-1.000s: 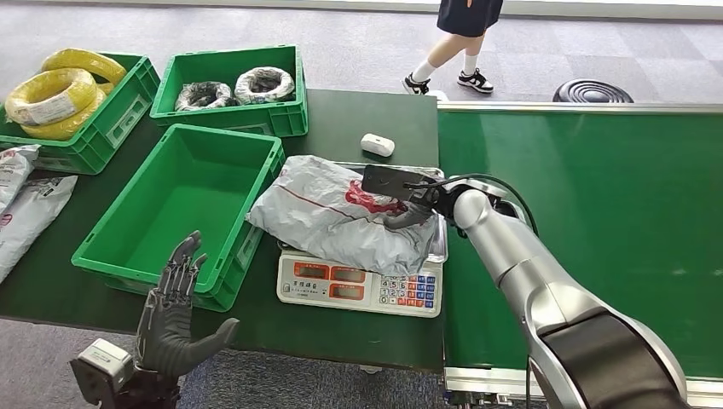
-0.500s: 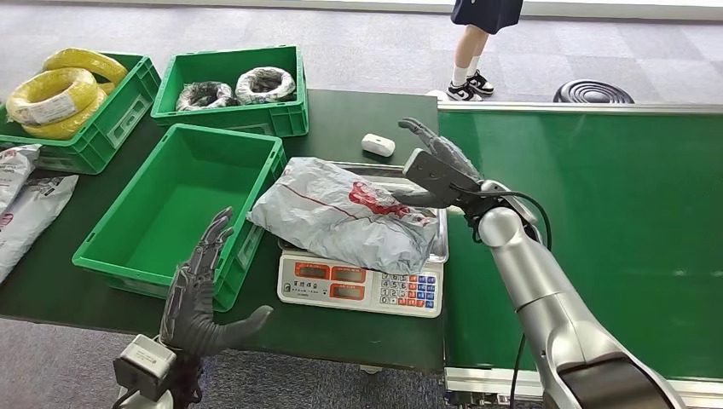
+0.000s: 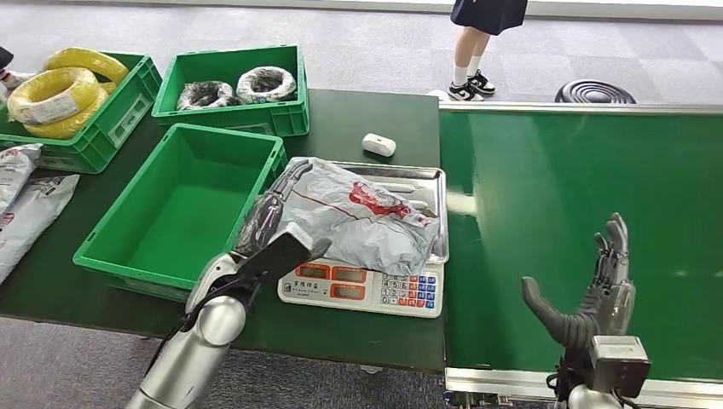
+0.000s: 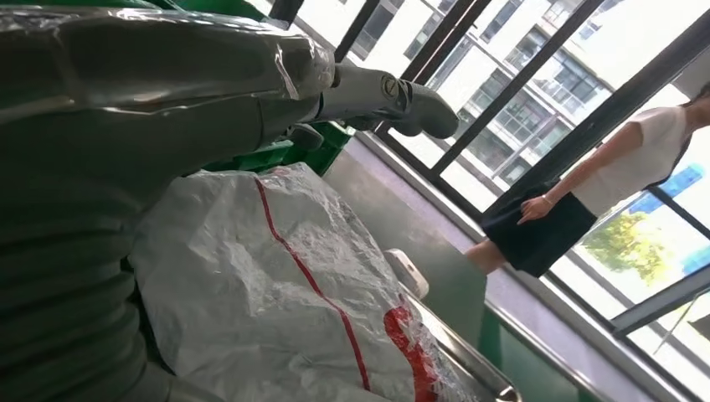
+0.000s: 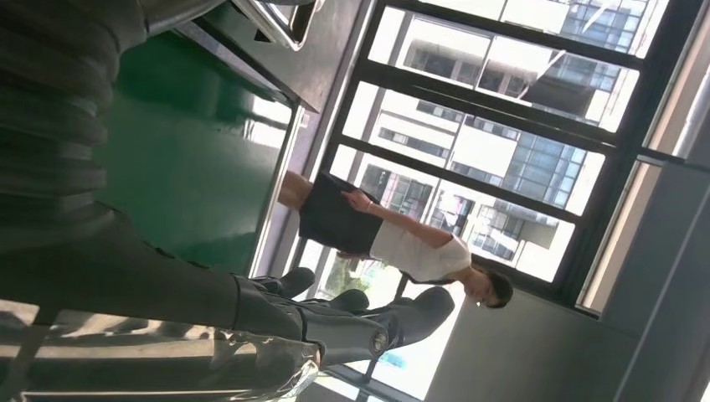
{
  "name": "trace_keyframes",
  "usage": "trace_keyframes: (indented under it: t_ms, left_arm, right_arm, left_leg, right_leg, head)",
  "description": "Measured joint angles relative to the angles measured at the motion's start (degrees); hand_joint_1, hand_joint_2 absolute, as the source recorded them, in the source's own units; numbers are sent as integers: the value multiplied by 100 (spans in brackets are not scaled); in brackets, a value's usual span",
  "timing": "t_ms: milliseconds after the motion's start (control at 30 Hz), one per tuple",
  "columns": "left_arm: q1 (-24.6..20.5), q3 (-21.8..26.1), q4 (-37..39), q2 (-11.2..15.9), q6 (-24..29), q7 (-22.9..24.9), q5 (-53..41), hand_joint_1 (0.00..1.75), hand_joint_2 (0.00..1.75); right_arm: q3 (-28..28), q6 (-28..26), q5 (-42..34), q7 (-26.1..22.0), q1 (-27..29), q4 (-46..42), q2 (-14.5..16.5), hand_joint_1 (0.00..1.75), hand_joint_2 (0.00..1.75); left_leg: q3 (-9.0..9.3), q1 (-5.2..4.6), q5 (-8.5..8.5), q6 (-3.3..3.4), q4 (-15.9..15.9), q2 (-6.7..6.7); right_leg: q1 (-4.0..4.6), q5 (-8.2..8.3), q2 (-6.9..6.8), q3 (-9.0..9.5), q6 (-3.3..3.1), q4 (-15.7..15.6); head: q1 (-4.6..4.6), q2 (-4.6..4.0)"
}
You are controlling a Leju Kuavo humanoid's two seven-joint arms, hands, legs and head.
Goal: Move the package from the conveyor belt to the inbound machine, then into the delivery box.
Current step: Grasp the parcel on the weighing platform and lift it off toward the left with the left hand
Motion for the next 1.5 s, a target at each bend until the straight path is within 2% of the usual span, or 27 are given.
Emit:
trace_keyframes:
  t_ms: [233,267,367,400,433,600,733,967,1133,1233,1300,1500]
  left_arm:
    - [-842,-342,1583,-363,131,432,-855,0,175]
    - [-944,-395,1790,-430,135,495,-953,13,175]
    - [-1218,-574,2359,-609,207,765,-1316,133,175]
    - [-1300,-647,2532,-659,270,897,-1497,162,175]
    - [-1381,-726,2703,-705,342,1047,-1705,168,175]
    - [-1709,-1110,3474,-863,695,1736,-2618,171,175]
    - [-1817,-1293,3841,-924,837,1948,-2921,172,175]
    - [-1884,-1349,4057,-948,394,1908,-2969,175,175]
    - [-1915,-1172,4065,-945,244,1688,-2718,175,175]
    - [-1802,-963,3764,-889,270,1466,-2544,175,175]
    - [-1637,-803,3309,-799,223,1281,-2359,175,175]
    - [-1047,-402,1216,-331,163,1035,-1867,175,175]
  right_arm:
    - [201,-242,36,12,581,-551,57,0,175]
    - [253,-259,2,14,604,-573,64,0,175]
    - [397,-241,-101,32,627,-613,92,0,175]
    - [445,-211,-112,39,626,-623,102,0,175]
    - [496,-173,-117,44,621,-631,113,0,175]
    - [707,-33,-93,55,551,-653,210,0,175]
    - [801,-18,-63,57,519,-654,309,0,175]
    - [842,-18,-1,7,515,-685,431,0,175]
    - [862,-21,35,11,503,-685,478,0,175]
    - [889,-41,69,32,507,-685,484,0,175]
    - [900,-68,95,40,523,-686,484,0,175]
    - [898,-152,92,49,710,-791,483,0,175]
  left_leg:
    - [3,-1,3,1,1,1]
    - [3,-2,3,1,1,2]
    - [2,-2,3,1,2,2]
    - [2,-2,3,1,2,2]
    - [2,-2,3,1,2,2]
    - [2,-2,3,1,1,3]
    - [3,-1,4,0,1,2]
    - [3,-2,3,0,1,2]
    - [3,-2,3,0,1,3]
    - [2,-1,3,0,1,6]
    - [2,-1,3,0,0,9]
    - [-5,-1,3,0,0,15]
  right_leg:
    - [-2,3,1,4,0,0]
    - [-3,4,2,4,1,0]
    - [-3,4,3,3,1,0]
    - [-3,4,3,3,1,0]
    - [-3,4,3,3,1,0]
    - [-2,4,3,4,1,1]
    - [-2,4,3,6,1,1]
    - [-3,4,4,7,2,1]
    - [-3,4,4,7,2,1]
    - [-2,4,6,6,1,2]
    - [-2,4,9,4,1,3]
    - [-1,3,12,-3,1,3]
  head:
    - [2,0]
    - [1,0]
    - [1,0]
    - [1,0]
    - [1,0]
    - [-1,0]
    - [1,0]
    - [0,0]
    - [1,0]
    - [1,0]
    - [0,0]
    - [1,0]
